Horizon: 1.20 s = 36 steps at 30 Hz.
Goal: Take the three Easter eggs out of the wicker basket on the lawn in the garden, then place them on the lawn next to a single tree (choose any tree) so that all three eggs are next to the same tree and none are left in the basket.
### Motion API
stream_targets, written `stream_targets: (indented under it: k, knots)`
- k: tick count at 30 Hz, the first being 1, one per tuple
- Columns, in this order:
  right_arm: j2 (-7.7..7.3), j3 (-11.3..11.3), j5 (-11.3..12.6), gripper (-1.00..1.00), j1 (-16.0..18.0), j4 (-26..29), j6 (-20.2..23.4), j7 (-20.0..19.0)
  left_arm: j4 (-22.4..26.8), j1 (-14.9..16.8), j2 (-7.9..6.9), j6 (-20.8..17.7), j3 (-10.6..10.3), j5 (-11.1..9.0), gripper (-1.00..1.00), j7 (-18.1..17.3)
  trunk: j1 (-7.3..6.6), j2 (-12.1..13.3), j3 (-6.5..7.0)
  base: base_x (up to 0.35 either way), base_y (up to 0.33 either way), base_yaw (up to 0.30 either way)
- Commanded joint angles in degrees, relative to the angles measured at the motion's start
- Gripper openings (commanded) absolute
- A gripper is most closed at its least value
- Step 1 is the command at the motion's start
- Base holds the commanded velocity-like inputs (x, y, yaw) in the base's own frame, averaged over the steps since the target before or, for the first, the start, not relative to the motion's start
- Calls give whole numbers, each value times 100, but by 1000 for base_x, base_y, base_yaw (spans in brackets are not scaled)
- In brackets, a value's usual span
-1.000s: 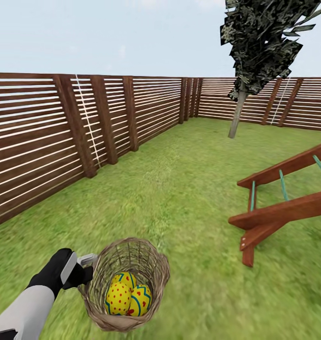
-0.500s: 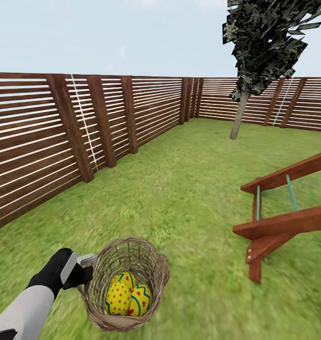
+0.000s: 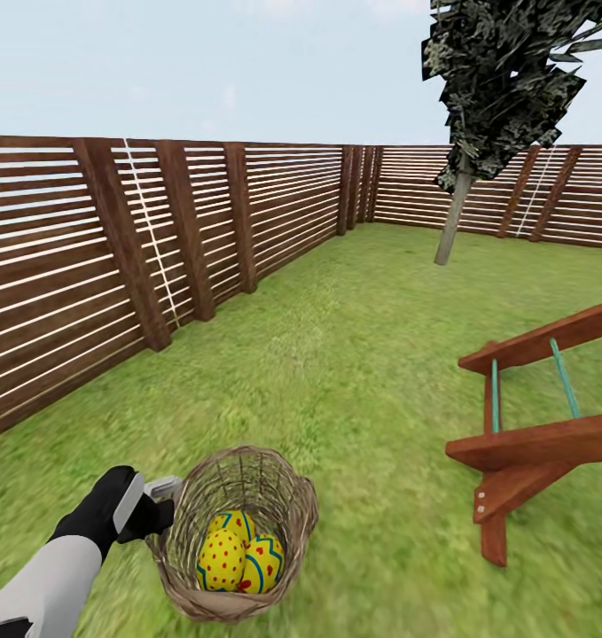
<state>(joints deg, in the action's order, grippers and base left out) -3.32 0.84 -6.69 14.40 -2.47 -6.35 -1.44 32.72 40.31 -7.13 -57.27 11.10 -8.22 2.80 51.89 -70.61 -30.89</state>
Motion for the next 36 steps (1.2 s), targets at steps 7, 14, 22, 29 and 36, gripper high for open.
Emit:
stream_targets:
  k: [7, 14, 22, 29, 36]
  knots:
    - [-2, 13, -51, 100, 10, -25, -41, -6, 6, 3, 1, -21, 15, -119, -100, 27, 3, -3, -5, 323, 0, 0]
    - [-2, 13, -51, 100, 10, -25, -41, -6, 6, 3, 1, -21, 15, -119, -100, 27, 3, -3, -5, 323, 0, 0]
    - [-2, 13, -49, 100, 10, -25, -41, -6, 2, 3, 5, -21, 15, -119, -100, 27, 3, -3, -5, 323, 0, 0]
    - [-2, 13, -51, 100, 10, -25, -41, -6, 1, 3, 1, -21, 15, -119, -100, 27, 3, -3, -5, 323, 0, 0]
    - [-2, 13, -51, 100, 10, -25, -41, -6, 6, 3, 1, -21, 15, -119, -100, 27, 3, -3, -5, 323, 0, 0]
